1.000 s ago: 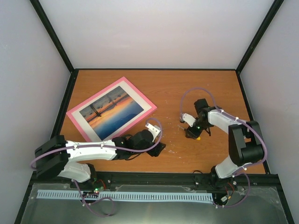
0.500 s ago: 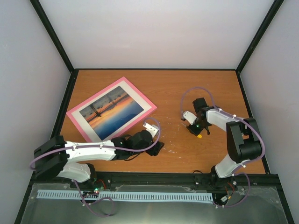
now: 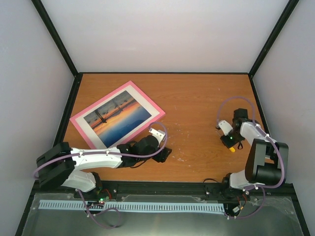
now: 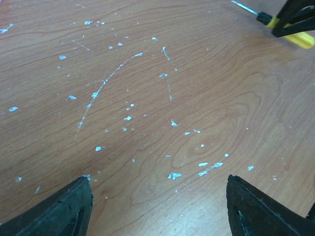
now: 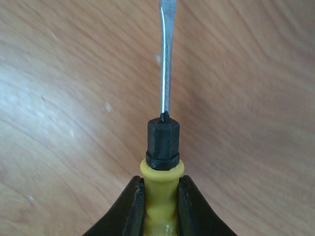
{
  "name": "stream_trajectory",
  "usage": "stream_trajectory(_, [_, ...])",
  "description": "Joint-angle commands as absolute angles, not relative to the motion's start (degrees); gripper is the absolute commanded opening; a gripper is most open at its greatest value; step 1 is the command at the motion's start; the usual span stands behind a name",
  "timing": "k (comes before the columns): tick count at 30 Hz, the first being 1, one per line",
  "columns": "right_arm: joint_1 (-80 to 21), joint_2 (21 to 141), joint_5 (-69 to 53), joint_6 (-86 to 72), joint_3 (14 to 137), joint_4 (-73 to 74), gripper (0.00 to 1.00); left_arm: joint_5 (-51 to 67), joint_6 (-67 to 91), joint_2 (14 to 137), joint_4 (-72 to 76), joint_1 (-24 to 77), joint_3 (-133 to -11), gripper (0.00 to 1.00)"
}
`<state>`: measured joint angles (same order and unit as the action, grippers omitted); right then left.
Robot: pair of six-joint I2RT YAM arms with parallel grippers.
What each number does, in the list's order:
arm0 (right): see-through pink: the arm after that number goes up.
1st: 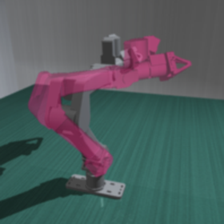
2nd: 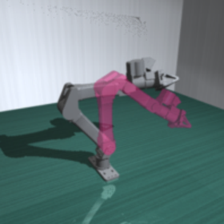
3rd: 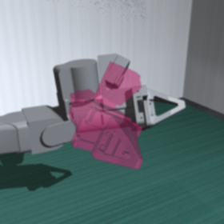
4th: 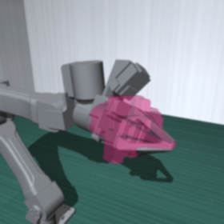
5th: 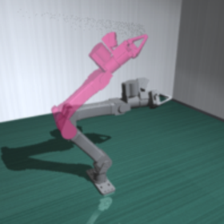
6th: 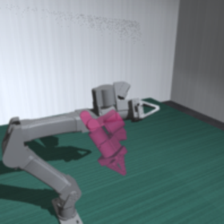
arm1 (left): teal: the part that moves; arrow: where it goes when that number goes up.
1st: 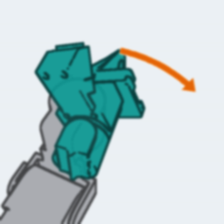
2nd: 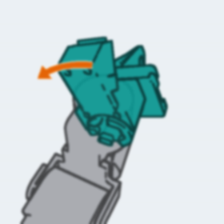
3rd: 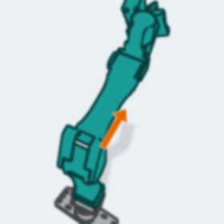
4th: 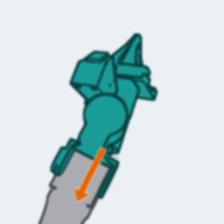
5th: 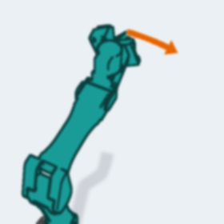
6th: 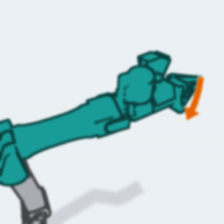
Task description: Take the photo out of the frame
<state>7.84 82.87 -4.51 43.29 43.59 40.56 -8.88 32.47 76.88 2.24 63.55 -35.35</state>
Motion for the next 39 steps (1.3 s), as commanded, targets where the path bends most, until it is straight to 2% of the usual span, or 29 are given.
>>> stream_trajectory(1, [12.7,81.4,-5.1,48.5,41.6,42.5,0.15,-8.5,31.7,78.4,4.2,62.5,-36.2,0.76])
stream_trajectory(4, [14.1,82.6,-5.8,48.5,41.0,42.1,0.16,-10.1,31.2,78.7,2.3,62.4,-37.3,0.84])
stream_trajectory(5, [14.2,83.1,-6.1,48.4,41.0,42.2,0.19,-10.6,31.1,78.7,1.6,62.4,-37.7,0.88])
stream_trajectory(7, [14.3,83.5,-7.1,48.3,41.0,42.1,0.30,-11.5,30.8,78.4,0.0,62.2,-38.5,0.96])
stream_trajectory(9, [14.4,82.8,-7.6,48.2,41.4,42.3,0.41,-12.2,30.4,78.3,-2.4,61.7,-40.0,0.99])
stream_trajectory(16, [14.2,77.6,-13.7,46.2,51.7,50.6,0.66,-16.4,25.6,79.0,-19.3,56.8,-50.3,0.98])
stream_trajectory(19, [12.2,76.5,-22.6,40.3,58.1,54.3,0.67,-14.7,20.7,78.4,-23.6,52.4,-52.2,0.92])
stream_trajectory(22, [5.9,75.0,-31.6,34.1,60.9,55.2,0.67,-10.7,15.2,77.0,-26.1,47.5,-52.9,0.90])
stream_trajectory(25, [-1.5,71.9,-37.7,29.1,59.0,50.4,0.67,-12.5,8.4,75.8,-27.1,47.3,-53.7,0.92])
stream_trajectory(28, [-4.2,69.0,-45.7,24.7,52.5,41.4,0.67,-15.0,2.2,75.6,-26.9,46.7,-53.7,0.95])
stream_trajectory(30, [-6.9,68.7,-45.6,26.8,51.7,42.0,0.67,-15.9,1.1,76.8,-27.3,44.2,-53.6,0.93])
stream_trajectory(33, [-9.1,68.7,-44.3,24.6,52.2,40.1,0.67,-7.9,2.1,83.5,-34.0,36.5,-58.9,0.73])
stream_trajectory(34, [-9.9,68.8,-44.5,24.6,52.6,39.9,0.67,-4.8,2.0,85.3,-34.9,34.2,-60.3,0.70])
stream_trajectory(39, [-20.6,70.0,-37.3,25.8,53.5,39.3,0.66,-0.6,-0.6,90.3,-33.4,31.3,-62.0,0.67])
